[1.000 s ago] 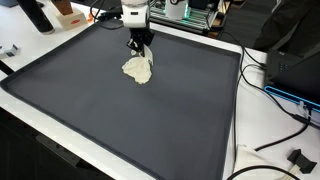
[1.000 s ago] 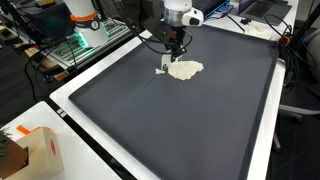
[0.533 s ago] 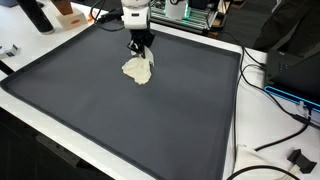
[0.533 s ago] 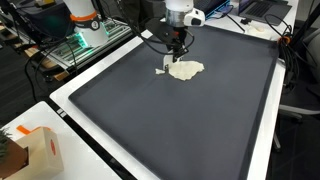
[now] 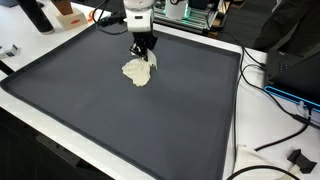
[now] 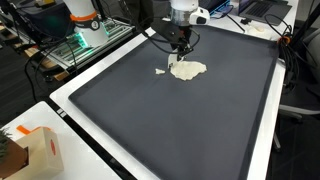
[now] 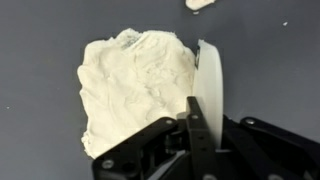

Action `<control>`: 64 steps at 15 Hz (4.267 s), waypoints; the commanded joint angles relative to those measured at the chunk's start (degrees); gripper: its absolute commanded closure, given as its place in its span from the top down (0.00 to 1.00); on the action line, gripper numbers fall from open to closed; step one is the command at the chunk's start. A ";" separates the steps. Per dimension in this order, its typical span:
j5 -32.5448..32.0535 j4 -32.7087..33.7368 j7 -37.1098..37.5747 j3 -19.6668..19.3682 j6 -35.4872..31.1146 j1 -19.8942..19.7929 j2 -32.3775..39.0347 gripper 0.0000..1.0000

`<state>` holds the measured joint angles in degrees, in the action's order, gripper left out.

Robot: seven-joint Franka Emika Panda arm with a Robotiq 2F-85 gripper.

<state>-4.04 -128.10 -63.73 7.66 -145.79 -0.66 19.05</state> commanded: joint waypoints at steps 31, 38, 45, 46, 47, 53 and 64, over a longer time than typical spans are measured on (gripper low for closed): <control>3.88 2.29 -3.82 2.12 -3.45 -1.63 6.80 0.01; 0.66 -4.13 2.60 -1.18 -4.49 -1.49 2.72 0.01; -1.87 -8.23 3.80 -3.53 -9.42 -2.62 0.93 0.01; -2.10 -8.44 3.61 -3.79 -9.67 -2.81 0.96 0.01; -1.94 -8.65 3.20 -3.87 -9.82 -3.14 0.92 0.01; 1.85 -10.77 -1.87 -3.08 -10.71 -6.51 0.66 0.01; 16.49 -7.26 -19.22 3.99 -8.40 -10.01 2.42 0.01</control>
<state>5.59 -136.37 -76.00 8.13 -153.75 -8.95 15.02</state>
